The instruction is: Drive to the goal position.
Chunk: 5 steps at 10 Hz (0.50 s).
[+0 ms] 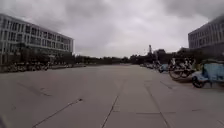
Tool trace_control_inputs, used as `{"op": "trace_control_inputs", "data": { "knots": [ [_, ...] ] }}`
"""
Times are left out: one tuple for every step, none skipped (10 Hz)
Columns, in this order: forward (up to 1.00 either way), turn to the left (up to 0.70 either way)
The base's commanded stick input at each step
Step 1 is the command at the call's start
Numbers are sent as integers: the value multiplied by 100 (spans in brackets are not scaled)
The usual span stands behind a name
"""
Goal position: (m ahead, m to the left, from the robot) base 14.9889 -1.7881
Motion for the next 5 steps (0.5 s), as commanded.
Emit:
{"op": "trace_control_inputs", "data": {
  "knots": [
    [85,0],
    [85,1],
    [85,2],
    [85,1],
    [85,-1]
  ]
}}
